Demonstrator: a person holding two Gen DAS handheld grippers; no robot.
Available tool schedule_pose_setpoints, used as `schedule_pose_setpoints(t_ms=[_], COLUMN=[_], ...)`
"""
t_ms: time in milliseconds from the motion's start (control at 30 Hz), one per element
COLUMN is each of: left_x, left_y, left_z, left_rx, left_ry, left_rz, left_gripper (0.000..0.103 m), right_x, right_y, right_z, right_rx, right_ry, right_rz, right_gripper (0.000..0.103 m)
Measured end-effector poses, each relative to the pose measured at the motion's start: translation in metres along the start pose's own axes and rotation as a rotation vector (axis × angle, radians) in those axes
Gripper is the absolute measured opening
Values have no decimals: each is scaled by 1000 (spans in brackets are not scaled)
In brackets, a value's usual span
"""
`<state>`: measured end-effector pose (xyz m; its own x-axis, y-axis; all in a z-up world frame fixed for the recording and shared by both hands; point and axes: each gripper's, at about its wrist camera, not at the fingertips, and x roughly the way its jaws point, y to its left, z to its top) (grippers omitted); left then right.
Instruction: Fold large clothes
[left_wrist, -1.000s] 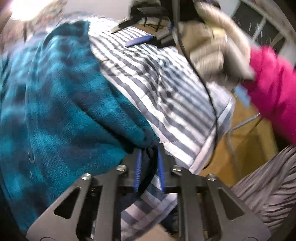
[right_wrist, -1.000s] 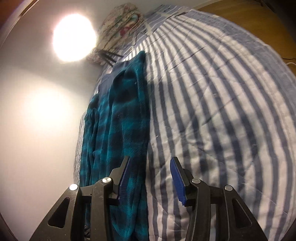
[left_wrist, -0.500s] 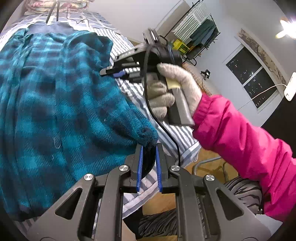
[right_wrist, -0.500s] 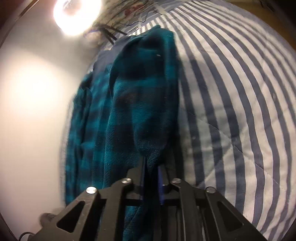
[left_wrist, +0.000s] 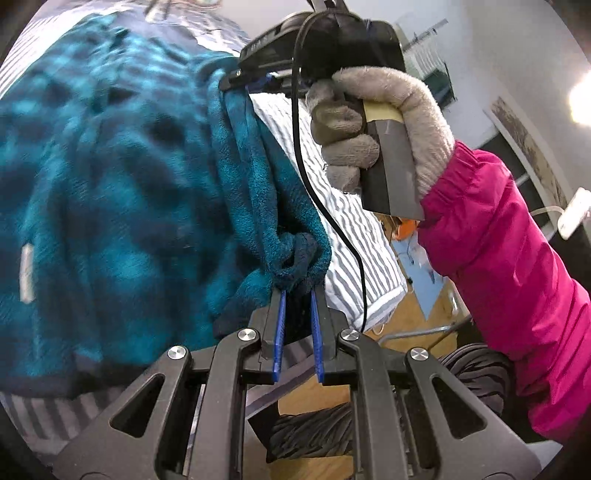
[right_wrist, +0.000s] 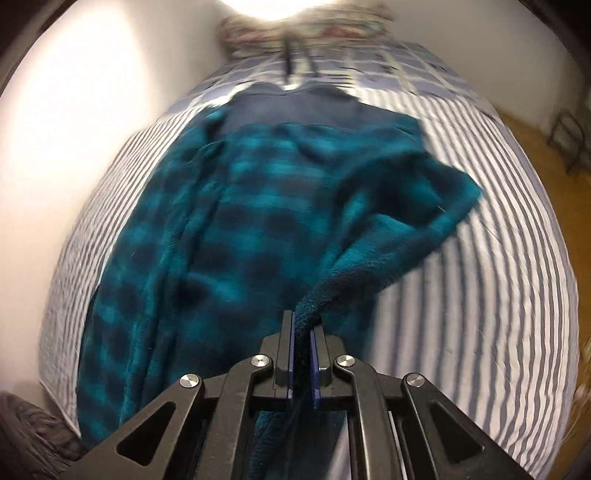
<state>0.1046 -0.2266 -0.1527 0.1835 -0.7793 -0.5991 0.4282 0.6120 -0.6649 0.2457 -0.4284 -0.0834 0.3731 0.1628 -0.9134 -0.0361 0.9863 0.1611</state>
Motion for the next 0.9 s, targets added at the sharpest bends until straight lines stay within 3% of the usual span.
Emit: schedule_pose_setpoints(t_ms=[133,233,267,367,500,567,700,800,900], left_x=[-10,-15,-16,-14,-14,-17,-14,-14,-15], left_y=[22,38,43,55,67,65,65,58,49], left_z=[2,0,-1,-6,-10,-10,1,-2,1], left_rx=[-73,-134,-150,-190,-227,-214,-194,-183,-158], left_ry=[-27,-34,-34,-12,-3,-10,-13,-10,-12], left_rz=[4,10,15,17,9,11,23,26,35], left_gripper=[11,11,11,11,11,11,11,11,11], right_x=[26,50,56,48,5,-23,-39,-19,9], right_y=[53,71,74,70,41,17,-39,-89,-107], right_z=[7,6,4,1,-4,-5,9,25,42], right_rx=[-148,-217,-234,-232,-197,-151,51,299,359], right_ry=[20,73,82,89,26,-42,-161,-170,-152], right_rz=[-48,-55,-54,42,213,284,268,122,45], right_gripper=[4,6,11,28,28,28,28,27,25])
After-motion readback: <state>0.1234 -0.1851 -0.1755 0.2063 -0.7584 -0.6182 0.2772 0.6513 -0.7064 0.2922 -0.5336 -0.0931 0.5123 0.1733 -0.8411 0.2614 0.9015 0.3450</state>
